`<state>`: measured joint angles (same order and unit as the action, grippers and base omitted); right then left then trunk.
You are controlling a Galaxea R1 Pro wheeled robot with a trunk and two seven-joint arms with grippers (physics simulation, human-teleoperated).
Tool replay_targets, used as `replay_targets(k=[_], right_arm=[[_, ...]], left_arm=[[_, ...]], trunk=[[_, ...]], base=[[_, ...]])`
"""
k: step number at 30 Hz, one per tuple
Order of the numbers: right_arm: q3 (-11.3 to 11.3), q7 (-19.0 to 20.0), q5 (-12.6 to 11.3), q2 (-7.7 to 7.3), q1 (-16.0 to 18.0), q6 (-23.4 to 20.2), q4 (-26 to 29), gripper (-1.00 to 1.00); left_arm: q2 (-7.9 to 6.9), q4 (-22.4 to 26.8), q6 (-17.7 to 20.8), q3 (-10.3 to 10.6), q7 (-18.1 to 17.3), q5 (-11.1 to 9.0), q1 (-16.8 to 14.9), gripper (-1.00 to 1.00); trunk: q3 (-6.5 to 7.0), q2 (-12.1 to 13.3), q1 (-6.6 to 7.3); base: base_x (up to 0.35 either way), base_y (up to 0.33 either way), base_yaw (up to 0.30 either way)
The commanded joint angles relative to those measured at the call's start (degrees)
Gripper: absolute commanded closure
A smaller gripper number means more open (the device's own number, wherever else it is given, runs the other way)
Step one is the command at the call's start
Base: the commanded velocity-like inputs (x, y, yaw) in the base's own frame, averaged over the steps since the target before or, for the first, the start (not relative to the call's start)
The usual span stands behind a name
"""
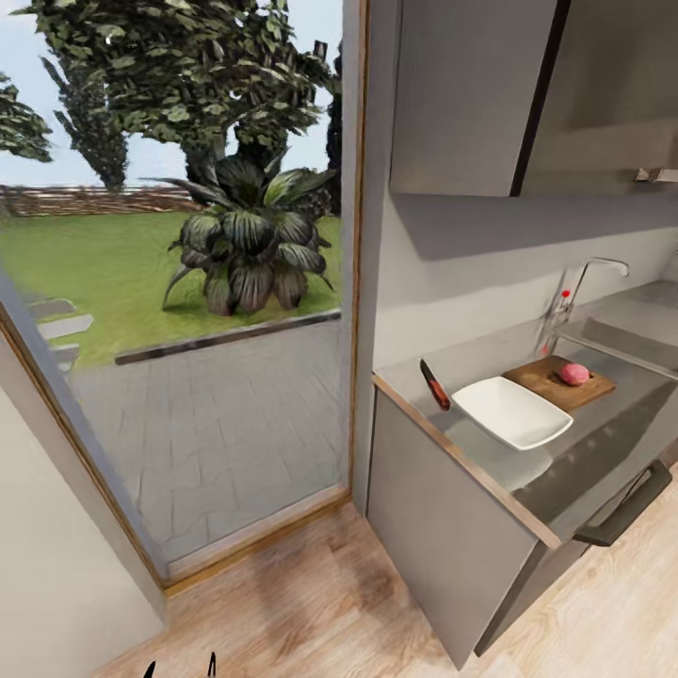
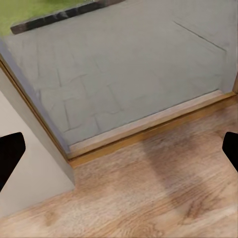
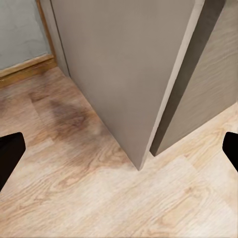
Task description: In the kitchen, take the Vidalia onion out of the sink, dice it on the chopping board with the paring knife, put the diced onion into the bowl on the countertop, then place both the paring knife and the chopping board into the sink.
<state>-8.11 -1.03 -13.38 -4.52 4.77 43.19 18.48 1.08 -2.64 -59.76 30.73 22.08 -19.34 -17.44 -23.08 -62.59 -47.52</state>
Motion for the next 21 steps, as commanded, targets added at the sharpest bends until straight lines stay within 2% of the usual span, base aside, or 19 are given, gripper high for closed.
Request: replay_targets(k=[1, 6, 8, 9, 13, 19, 20, 21], right_arm=[[-0.45, -0.13, -0.51, -0.04, 0.03, 0.07, -0.06, -1.00], [-0.32, -2.96, -0.47, 0.13, 0.04, -4.07, -0.39, -1.00], [-0.36, -6.49, -0.37, 0.42, 0.05, -10.45, 2.21, -1.00], [-0.43, -7.90, -0.29, 0.96, 0.06, -14.20, 5.79, -1.00], [-0.48, -8.94, 0.31, 2.10, 0.06, -19.32, 10.27, -1.00], [-0.50, -10.42, 4.52, 4.96, 0.20, -26.51, 15.45, -1.00], [-0.50, -11.87, 6.84, 6.57, 1.81, -30.55, 16.29, -1.00], [-0.50, -12.10, 7.31, 7.12, 2.30, -31.91, 16.40, -1.00]], left_arm=[[0.06, -0.34, -0.24, 0.51, 0.21, -0.22, -0.10, -1.00], [0.05, -1.37, -0.24, 0.55, 0.16, -0.18, -0.09, -1.00], [-0.06, -1.57, -0.24, 0.54, 0.16, -0.23, -0.06, -1.00], [-0.08, -1.62, -0.24, 0.55, 0.16, -0.24, -0.05, -1.00], [-0.12, -1.65, -0.24, 0.51, 0.15, -0.24, -0.05, -1.00], [-0.53, -1.67, -0.04, 0.48, 0.15, -0.25, -0.05, -1.00], [-0.61, -1.67, -0.01, 0.48, 0.15, -0.25, -0.05, -1.00], [-0.62, -1.67, -0.01, 0.48, 0.15, -0.26, -0.06, -1.00]], trunk=[[-0.06, -0.04, -0.01], [-0.05, -0.04, -0.01], [-0.05, -0.04, -0.01], [-0.05, -0.04, -0.01], [-0.05, -0.04, -0.01], [-0.05, -0.04, -0.01], [-0.05, -0.04, -0.01], [-0.05, -0.04, -0.01]], base=[[0.035, 0.002, -0.005], [0.012, 0.001, -0.002], [0.002, 0.000, 0.000], [0.000, 0.000, 0.000], [0.000, 0.000, 0.000], [0.000, 0.000, 0.000], [0.000, 0.000, 0.000], [0.000, 0.000, 0.000]])
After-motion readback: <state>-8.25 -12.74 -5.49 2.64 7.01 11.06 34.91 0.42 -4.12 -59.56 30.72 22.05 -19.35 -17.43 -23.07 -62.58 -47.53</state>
